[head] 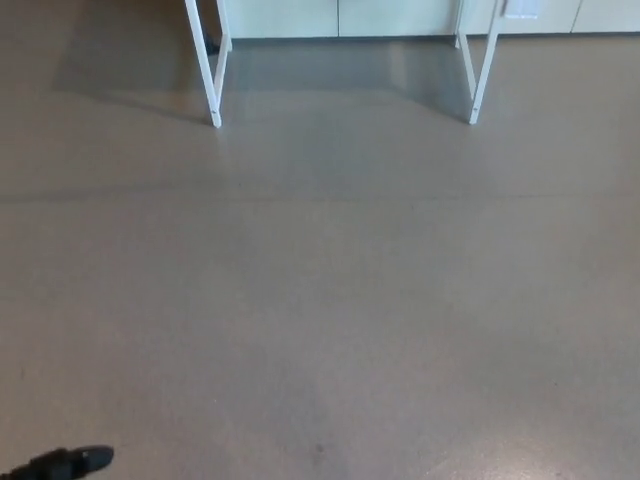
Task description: The robot walk up to a desk on which a bottle is kept on the left hand side and a container is kept on the right hand side. The robot uses its left hand to pick up the bottle and places it in the container.
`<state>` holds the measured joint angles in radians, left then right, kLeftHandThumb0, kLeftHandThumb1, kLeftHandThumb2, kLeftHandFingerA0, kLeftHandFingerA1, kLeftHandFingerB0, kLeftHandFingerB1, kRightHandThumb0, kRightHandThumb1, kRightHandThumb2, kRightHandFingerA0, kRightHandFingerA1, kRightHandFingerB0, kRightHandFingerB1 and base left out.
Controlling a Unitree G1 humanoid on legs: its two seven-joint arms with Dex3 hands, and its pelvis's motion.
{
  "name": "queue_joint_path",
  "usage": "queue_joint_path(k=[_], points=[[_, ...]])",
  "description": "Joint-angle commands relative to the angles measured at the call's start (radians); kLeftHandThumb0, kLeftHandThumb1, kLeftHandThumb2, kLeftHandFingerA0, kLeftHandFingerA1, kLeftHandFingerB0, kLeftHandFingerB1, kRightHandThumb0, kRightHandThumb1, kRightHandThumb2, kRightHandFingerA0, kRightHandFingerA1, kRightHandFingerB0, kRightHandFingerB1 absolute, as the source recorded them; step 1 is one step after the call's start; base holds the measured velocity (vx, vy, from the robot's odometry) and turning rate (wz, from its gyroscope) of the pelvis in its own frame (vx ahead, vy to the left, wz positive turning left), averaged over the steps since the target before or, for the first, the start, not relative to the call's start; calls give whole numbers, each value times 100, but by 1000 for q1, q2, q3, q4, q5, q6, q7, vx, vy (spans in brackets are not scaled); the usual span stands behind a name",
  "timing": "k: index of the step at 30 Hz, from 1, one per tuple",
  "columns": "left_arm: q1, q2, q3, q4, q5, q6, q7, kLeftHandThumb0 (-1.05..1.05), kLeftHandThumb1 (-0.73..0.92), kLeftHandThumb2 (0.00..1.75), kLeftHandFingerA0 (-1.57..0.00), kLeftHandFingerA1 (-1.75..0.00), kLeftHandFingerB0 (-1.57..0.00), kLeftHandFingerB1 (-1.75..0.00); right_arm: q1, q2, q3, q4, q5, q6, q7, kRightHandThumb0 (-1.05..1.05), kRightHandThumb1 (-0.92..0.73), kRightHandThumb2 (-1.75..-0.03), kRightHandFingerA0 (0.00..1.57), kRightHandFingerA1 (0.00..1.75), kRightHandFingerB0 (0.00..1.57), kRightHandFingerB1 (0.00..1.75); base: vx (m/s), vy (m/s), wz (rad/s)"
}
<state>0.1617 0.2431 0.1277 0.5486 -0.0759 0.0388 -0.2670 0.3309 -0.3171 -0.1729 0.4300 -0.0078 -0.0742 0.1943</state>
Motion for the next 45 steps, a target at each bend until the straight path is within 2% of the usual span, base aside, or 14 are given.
queue_joint_path(k=[1, 12, 30, 43, 45], points=[[5, 30, 27, -41, -64, 24, -94, -24, 58, 57, -52, -43, -52, -41, 19, -15, -26, -45, 74, -22, 86, -56, -63, -59, 65, 51, 46, 43, 113, 76, -11], [14, 35, 26, -58, -56, 26, -107, -28, 57, 57, -54, -43, -53, -41, 28, -14, -29, -35, 62, -38, 87, -57, -63, -59, 68, 51, 48, 43, 262, 290, -16], [7, 38, 20, -70, -46, 46, -99, -30, 57, 57, -55, -43, -52, -41, 27, -9, -37, -44, 71, -29, 97, -56, -63, -59, 68, 52, 48, 43, 291, -145, 15], [8, 40, 15, -53, -51, 54, -106, -29, 57, 57, -56, -44, -52, -41, 50, 2, -39, -31, 64, -48, 81, -57, -62, -59, 68, 54, 49, 45, 454, 75, -27], [23, 38, 18, -43, -57, 61, -110, -28, 60, 58, -55, -44, -46, -40, 82, 8, -44, -21, 73, -64, 91, -58, -62, -59, 65, 53, 46, 43, 367, 15, 9]])
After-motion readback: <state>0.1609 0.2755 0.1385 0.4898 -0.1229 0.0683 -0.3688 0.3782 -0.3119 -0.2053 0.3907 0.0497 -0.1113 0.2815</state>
